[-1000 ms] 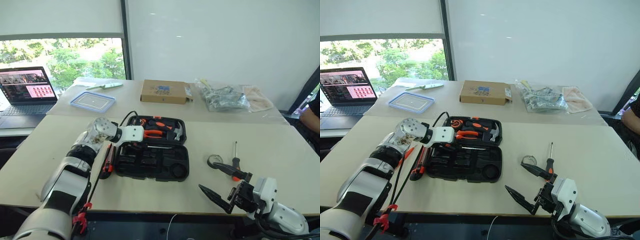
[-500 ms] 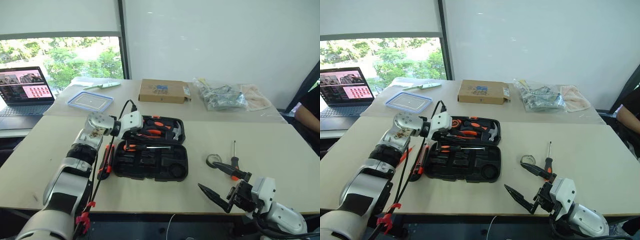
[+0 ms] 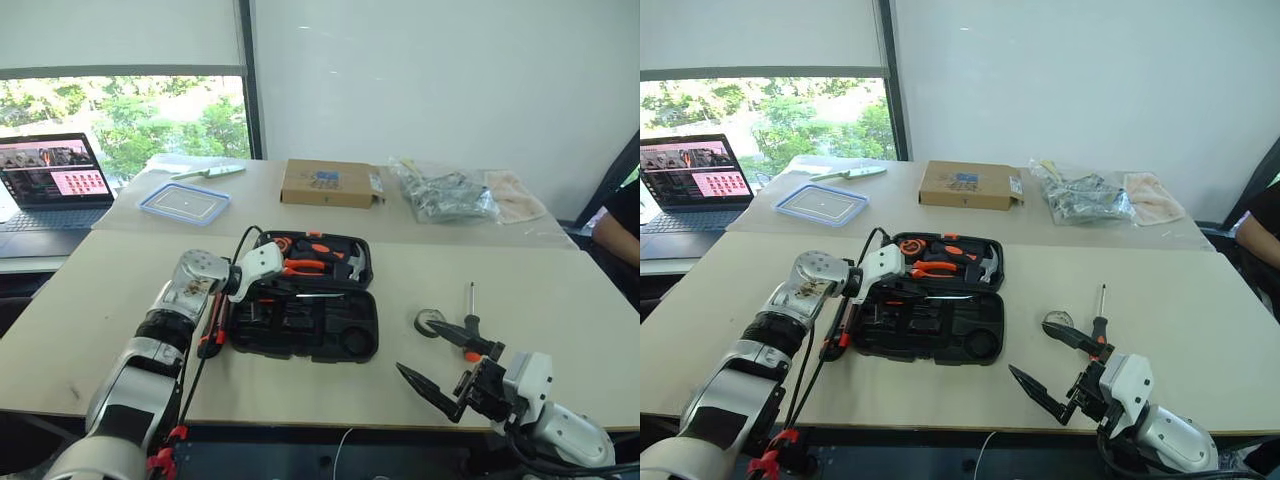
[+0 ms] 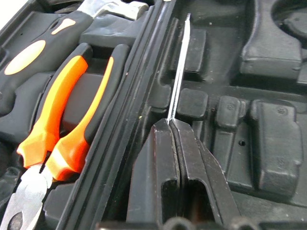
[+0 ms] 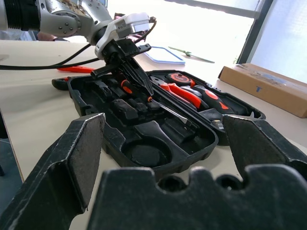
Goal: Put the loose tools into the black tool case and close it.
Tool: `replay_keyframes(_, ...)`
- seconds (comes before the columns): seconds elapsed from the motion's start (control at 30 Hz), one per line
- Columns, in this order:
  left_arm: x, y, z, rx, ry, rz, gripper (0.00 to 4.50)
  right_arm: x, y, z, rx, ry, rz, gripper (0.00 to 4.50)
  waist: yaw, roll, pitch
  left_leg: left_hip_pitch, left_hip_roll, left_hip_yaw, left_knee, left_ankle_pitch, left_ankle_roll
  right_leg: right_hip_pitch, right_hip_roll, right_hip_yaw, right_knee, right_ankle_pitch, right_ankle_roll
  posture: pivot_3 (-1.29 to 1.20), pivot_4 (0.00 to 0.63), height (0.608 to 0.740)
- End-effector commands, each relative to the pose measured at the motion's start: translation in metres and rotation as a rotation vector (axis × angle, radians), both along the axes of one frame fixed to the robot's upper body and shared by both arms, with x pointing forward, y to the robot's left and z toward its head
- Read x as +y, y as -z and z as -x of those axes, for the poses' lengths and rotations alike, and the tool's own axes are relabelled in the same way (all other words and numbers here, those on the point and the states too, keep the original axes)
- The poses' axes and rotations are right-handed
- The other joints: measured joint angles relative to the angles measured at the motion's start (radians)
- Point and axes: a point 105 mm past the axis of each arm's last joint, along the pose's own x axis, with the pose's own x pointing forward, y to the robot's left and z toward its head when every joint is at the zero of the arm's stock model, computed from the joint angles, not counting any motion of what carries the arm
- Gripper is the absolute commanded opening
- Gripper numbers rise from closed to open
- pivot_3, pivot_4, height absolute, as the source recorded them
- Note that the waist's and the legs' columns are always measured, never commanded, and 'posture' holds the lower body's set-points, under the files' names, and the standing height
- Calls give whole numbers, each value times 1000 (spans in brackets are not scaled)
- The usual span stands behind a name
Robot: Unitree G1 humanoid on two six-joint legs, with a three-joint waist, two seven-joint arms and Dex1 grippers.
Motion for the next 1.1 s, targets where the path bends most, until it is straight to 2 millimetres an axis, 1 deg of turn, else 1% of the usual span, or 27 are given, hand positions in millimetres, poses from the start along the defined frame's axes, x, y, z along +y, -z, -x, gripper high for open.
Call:
replay_keyframes(0.03, 1, 23, 1, 85, -73, -29, 60, -1, -12, 2, -52, 6, 7, 4500, 1, 0, 0, 0, 0, 0, 0, 0, 0, 0, 0, 0, 0, 0, 0, 0, 150, 740)
replay_keyframes(0.17, 0, 37, 6, 147, -84, -44, 60, -1, -13, 2, -57, 13, 4, 4500, 3, 2, -1, 4, 0, 0, 0, 0, 1, 3, -1, 1, 0, 0, 0, 0, 150, 740)
replay_keyframes(0.23, -3, 37, 8, 139, -70, -30, 60, -2, -13, 3, -59, 18, 7, 4500, 2, 5, -4, 5, 0, 0, 0, -1, 1, 4, -1, 1, 0, 0, 0, 0, 150, 740)
replay_keyframes(0.27, -5, 33, 9, 115, -54, -6, 60, -3, -13, 3, -61, 23, 10, 4500, 2, 7, -5, 6, 0, 0, 0, -1, 2, 4, -1, 1, 0, 0, 0, 0, 150, 740)
replay_keyframes(0.33, -10, 13, 7, 43, -30, 106, 60, -10, -14, 4, -61, 54, 16, 4500, 3, 10, -8, 6, 0, 0, 0, -2, 3, 4, -1, 2, 0, 0, 0, 0, 150, 740)
replay_keyframes(0.37, -10, -1, 6, -9, -16, 180, 60, -16, -15, 6, -52, 79, 10, 4500, 3, 10, -8, 6, 0, 0, 0, -2, 3, 3, -1, 2, 1, 0, 0, 0, 150, 740)
replay_keyframes(0.4, -7, -11, 6, -40, -16, 237, 60, -22, -15, 8, -41, 102, 5, 4500, 4, 11, -8, 5, 0, 0, 0, -1, 2, 2, -1, 2, 1, 0, 0, 0, 150, 740)
replay_keyframes(0.47, 6, -27, 11, -117, 23, 303, 60, -37, -13, 15, -7, 164, 9, 4500, 2, 10, -7, 2, 0, 0, 0, 0, 0, -1, -1, 2, 1, 0, -1, 0, 150, 740)
replay_keyframes(0.53, 22, -32, 21, -154, 53, 334, 567, -52, -9, 24, 24, 235, 18, 4500, 0, 10, -7, -1, 0, 0, 0, 0, 0, -3, -1, 2, 0, 0, -1, 0, 150, 740)
replay_keyframes(0.57, 30, -35, 24, -172, 53, 359, 752, -60, -6, 29, 40, 269, 27, 4500, -2, 10, -7, -1, 1, 0, 0, 0, 0, -3, -1, 1, 0, 0, -1, 0, 150, 740)
replay_keyframes(0.6, 40, -36, 29, -181, 52, 366, 1116, -68, -2, 35, 59, 311, 42, 4500, -3, 10, -8, -1, 1, 1, -1, 0, -1, -3, 0, 1, 0, 0, -1, 0, 150, 740)
replay_keyframes(0.63, 55, -34, 37, -185, 55, 364, 1519, -81, 5, 44, 91, 384, 59, 4500, -3, 11, -8, -1, 1, 1, -2, 0, 0, -3, -1, 1, 0, 0, -1, 0, 150, 740)
replay_keyframes(0.7, 73, -28, 48, -186, 52, 342, 2283, -98, 13, 55, 133, 491, 85, 4500, -3, 12, -9, 0, 1, 1, -3, 0, 0, -3, -1, 2, -1, 0, -1, 0, 150, 740)
replay_keyframes(0.73, 85, -24, 55, -157, 38, 345, 2674, -107, 21, 62, 188, 557, 91, 4500, -3, 13, -9, 1, 1, 1, -4, 0, 0, -2, -1, 2, -1, 0, -1, 0, 150, 740)
replay_keyframes(0.77, 91, -22, 60, -137, 28, 350, 3085, -112, 26, 66, 224, 596, 95, 4500, -3, 13, -9, 1, 1, 1, -4, 0, 0, -2, -1, 2, -2, -1, -1, 0, 150, 740)
replay_keyframes(0.8, 104, -17, 69, -110, 9, 348, 3487, -116, 32, 73, 275, 641, 81, 4500, -2, 13, -9, 1, 1, 1, -4, -1, 0, -2, -1, 2, -3, -1, -1, 0, 150, 740)
replay_keyframes(0.87, 121, -14, 80, -78, -42, 370, 4371, -118, 36, 78, 340, 687, 44, 4500, -2, 13, -8, 3, 1, 1, -4, -1, 1, -1, -3, 2, -2, -1, -1, 0, 150, 740)
replay_keyframes(0.9, 125, -15, 83, -75, -57, 373, 4471, -116, 35, 73, 372, 694, 30, 4500, -3, 13, -8, 3, 2, 1, -4, -4, 5, -1, -4, 2, -2, -1, -1, 0, 150, 740)
replay_keyframes(0.93, 127, -16, 84, -81, -66, 378, 4471, -115, 32, 66, 386, 700, 20, 4500, -2, 13, -8, 3, 2, 1, -4, -5, 6, -2, -4, 2, -1, -1, -2, 0, 150, 740)
replay_keyframes(1.03, 124, -19, 88, -72, -69, 402, 4471, -113, 19, 43, 402, 718, -26, 4500, 0, 13, -8, 6, 3, 0, -3, -4, 5, -2, -8, 2, -2, 1, -3, 0, 150, 740)
replay_keyframes(1.1, 117, -18, 93, -58, -47, 410, 4471, -111, 12, 14, 451, 704, -54, 4500, 1, 14, -8, 7, 3, 0, -3, -3, 4, -2, -11, 1, -2, 3, -3, 0, 150, 740)
